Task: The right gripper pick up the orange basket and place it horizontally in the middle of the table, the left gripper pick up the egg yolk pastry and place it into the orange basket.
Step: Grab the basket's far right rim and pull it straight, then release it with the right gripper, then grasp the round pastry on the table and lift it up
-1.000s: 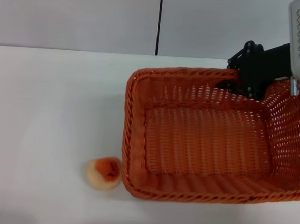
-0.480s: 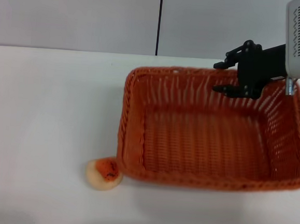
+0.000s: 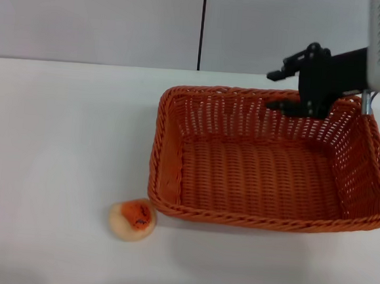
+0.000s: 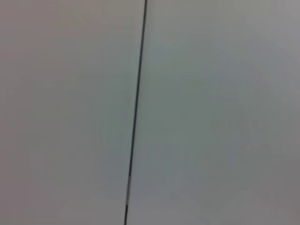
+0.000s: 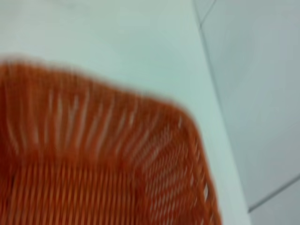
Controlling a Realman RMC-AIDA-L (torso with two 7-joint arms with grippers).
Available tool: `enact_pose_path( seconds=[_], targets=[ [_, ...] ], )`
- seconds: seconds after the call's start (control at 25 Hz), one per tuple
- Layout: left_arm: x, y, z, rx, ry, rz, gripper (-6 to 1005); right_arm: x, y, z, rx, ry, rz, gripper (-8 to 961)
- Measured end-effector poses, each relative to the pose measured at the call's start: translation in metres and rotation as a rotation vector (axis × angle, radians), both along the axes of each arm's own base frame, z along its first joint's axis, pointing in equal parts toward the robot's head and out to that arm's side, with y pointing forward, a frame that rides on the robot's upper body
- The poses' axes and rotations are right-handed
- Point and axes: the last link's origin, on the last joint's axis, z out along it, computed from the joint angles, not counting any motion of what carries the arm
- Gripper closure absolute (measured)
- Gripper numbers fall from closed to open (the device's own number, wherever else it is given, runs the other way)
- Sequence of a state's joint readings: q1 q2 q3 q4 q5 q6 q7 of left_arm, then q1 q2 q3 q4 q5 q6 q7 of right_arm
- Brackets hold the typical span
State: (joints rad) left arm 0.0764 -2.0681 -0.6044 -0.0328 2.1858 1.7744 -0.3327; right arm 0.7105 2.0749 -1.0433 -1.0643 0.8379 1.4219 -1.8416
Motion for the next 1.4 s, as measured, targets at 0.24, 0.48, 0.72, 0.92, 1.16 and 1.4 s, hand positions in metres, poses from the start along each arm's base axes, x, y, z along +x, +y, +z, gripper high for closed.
enact_pose_path(
  seconds=[0.24, 0.48, 0.72, 0.92, 1.16, 1.4],
  targets=[
    [0.004, 0.007, -0.002, -0.15, 0.036, -0.101, 221, -0.011, -0.022, 0.047, 0.058, 0.318, -0.058, 502],
    [0.008, 0.029, -0.002, -0.432, 0.051, -0.239, 222, 0.022, -0.069, 0.103, 0.225, 0.672, -0.158, 502],
    [0.017, 0.053, -0.016, -0.612, 0.07, -0.315, 223, 0.07, -0.121, 0.137, 0.396, 1.012, -0.279, 502],
    [0.028, 0.078, -0.051, -0.809, 0.13, -0.359, 223, 0.099, -0.147, 0.142, 0.45, 1.167, -0.355, 502],
    [0.038, 0.085, -0.07, -0.908, 0.149, -0.402, 224, 0.113, -0.155, 0.138, 0.452, 1.234, -0.402, 503],
    [0.039, 0.08, -0.08, -0.947, 0.143, -0.398, 225, 0.117, -0.156, 0.136, 0.445, 1.265, -0.419, 502]
  ],
)
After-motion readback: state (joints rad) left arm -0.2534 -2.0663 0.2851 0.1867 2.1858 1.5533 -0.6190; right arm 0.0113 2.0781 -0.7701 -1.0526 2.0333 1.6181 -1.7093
